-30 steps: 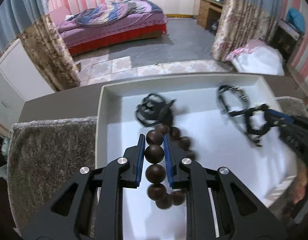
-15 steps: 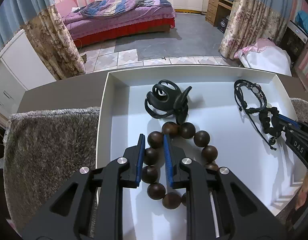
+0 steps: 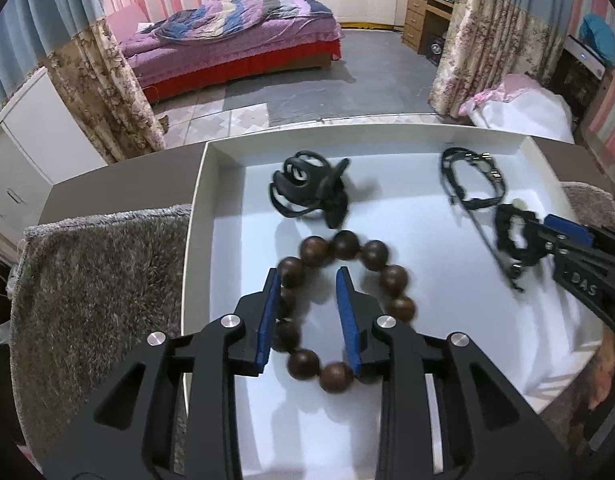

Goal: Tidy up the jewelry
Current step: 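Lower both bracelets into the tray and open both tools, then grasp the jade pendant cord with the left tool while the right tool grasps the brown stone pendant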

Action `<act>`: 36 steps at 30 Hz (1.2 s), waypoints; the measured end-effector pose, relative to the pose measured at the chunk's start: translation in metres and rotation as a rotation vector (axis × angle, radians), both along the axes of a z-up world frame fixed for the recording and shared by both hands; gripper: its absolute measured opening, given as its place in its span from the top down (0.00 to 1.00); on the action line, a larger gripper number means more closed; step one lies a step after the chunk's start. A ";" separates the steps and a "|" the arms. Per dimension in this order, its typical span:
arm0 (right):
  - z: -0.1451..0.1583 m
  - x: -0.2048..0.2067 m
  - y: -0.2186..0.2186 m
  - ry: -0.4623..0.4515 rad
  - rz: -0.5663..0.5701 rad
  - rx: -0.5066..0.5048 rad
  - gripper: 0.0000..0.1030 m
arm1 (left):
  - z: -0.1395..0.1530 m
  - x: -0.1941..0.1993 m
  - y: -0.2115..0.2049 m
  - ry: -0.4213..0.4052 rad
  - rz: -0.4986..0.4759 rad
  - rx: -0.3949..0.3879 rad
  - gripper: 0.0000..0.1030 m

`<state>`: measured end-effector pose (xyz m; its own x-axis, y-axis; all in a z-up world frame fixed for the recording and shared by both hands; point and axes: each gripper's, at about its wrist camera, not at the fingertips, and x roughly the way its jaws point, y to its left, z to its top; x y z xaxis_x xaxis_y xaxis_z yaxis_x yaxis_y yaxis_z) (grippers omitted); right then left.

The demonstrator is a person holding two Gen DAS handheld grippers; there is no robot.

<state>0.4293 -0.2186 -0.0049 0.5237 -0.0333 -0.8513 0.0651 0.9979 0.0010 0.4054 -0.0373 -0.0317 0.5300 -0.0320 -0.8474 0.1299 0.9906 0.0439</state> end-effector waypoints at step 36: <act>0.029 -0.219 -0.072 -0.153 -0.084 -0.010 0.18 | 0.039 -0.204 -0.013 -0.047 0.022 -0.107 0.03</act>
<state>0.2098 -0.2907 0.0243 0.6420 -0.0908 -0.7613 0.1483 0.9889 0.0071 0.2017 -0.0506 0.0076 0.5710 -0.1089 -0.8137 0.1083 0.9925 -0.0568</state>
